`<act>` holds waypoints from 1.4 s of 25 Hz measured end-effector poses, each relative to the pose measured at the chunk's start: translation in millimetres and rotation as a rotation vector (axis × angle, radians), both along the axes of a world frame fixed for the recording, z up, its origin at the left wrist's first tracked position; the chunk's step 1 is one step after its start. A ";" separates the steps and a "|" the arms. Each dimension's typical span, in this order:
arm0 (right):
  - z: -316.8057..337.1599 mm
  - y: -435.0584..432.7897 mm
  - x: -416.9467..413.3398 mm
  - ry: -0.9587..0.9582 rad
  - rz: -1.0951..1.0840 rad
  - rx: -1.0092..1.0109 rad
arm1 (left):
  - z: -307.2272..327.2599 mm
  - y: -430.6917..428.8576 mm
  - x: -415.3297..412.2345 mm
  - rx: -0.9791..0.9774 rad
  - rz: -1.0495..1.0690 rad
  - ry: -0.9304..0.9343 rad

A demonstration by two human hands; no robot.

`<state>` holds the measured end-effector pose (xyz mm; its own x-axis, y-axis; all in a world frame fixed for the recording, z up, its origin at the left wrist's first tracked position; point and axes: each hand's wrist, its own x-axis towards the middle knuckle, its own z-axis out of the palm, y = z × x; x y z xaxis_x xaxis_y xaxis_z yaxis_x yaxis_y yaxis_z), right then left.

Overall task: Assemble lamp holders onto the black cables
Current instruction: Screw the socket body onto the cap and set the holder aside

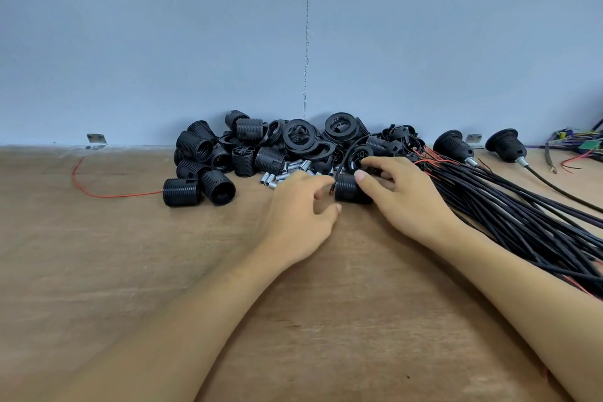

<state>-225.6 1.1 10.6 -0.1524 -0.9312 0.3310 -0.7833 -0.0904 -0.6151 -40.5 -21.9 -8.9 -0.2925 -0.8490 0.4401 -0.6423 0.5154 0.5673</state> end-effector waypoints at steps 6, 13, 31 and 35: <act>5.5 -7.5 6.7 0.054 -0.059 0.173 | -0.6 1.3 -7.5 0.043 -0.082 0.102; 6.5 -4.2 4.7 -0.064 0.003 -0.009 | -2.0 1.7 -4.2 0.113 -0.110 0.192; -3.9 17.0 21.0 -0.217 0.447 -0.230 | 8.8 8.1 2.6 0.192 -0.006 0.431; -4.4 16.9 15.2 -0.178 0.343 -0.277 | 5.9 5.2 2.6 0.151 0.011 0.462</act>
